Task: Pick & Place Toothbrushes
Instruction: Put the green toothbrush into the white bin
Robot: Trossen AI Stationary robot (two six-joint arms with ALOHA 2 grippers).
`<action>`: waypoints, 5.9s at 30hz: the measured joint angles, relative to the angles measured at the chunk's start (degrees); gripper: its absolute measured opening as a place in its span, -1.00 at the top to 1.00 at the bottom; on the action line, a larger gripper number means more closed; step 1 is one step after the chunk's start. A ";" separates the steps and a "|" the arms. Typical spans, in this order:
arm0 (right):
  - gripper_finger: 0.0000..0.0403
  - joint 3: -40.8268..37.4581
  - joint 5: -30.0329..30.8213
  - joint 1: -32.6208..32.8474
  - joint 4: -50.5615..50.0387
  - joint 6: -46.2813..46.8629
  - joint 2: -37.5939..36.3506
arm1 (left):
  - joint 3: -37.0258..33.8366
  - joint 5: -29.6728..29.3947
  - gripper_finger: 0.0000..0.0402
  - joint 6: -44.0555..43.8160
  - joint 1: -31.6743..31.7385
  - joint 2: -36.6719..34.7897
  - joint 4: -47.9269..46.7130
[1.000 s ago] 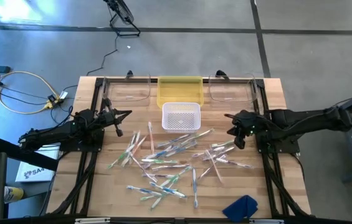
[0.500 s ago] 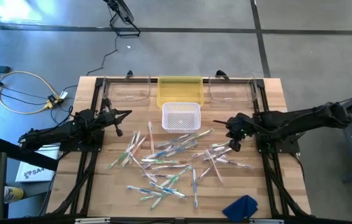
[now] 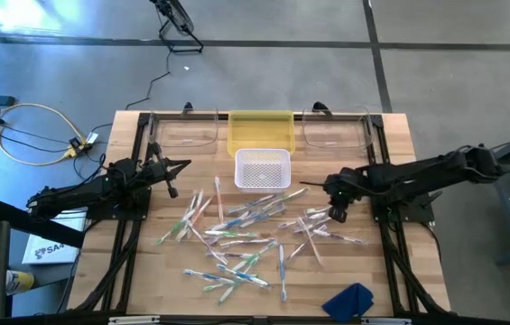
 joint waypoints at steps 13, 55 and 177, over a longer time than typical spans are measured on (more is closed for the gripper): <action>0.32 0.00 -1.62 0.00 -0.05 -0.37 8.48 | -0.02 0.02 1.00 0.00 0.00 0.01 -0.02; 0.94 0.00 0.24 0.00 0.36 0.28 14.57 | -0.02 0.04 1.00 0.00 0.01 0.00 -0.07; 0.96 16.00 6.21 -10.81 57.88 -20.58 32.31 | -0.04 0.02 1.00 0.00 0.02 -0.01 -0.04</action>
